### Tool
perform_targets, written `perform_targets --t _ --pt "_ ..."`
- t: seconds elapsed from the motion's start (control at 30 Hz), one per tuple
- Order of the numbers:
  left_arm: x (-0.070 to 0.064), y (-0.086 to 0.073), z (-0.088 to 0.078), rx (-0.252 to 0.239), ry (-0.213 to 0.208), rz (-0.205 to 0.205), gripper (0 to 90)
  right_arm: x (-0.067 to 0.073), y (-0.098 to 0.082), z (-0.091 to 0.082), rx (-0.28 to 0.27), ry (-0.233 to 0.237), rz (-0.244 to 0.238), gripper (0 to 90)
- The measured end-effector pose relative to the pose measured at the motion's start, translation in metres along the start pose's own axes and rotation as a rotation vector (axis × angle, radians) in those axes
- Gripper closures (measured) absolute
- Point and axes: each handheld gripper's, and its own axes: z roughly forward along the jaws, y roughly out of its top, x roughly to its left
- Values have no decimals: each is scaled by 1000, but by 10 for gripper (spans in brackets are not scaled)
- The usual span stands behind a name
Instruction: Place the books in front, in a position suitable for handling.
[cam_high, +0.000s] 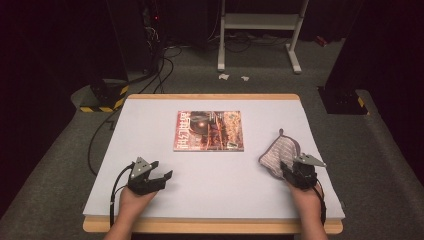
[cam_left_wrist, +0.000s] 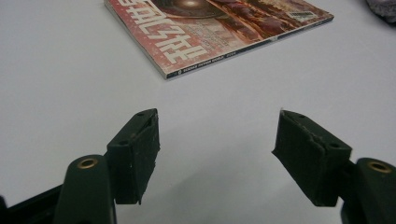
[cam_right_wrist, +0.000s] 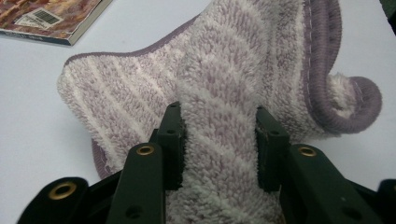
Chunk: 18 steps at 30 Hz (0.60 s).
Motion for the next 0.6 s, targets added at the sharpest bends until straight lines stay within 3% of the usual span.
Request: perform_targets --t 0.13,0.43,0.6 --pt "0 0 0 1 2 2 310 0 1 0 -3 -11 -11 565" --pt "0 -1 2 10 2 11 310 -2 5 -5 -7 -18 20 404" --pt "0 -1 2 9 1 8 310 0 10 -12 -39 -20 9 366"
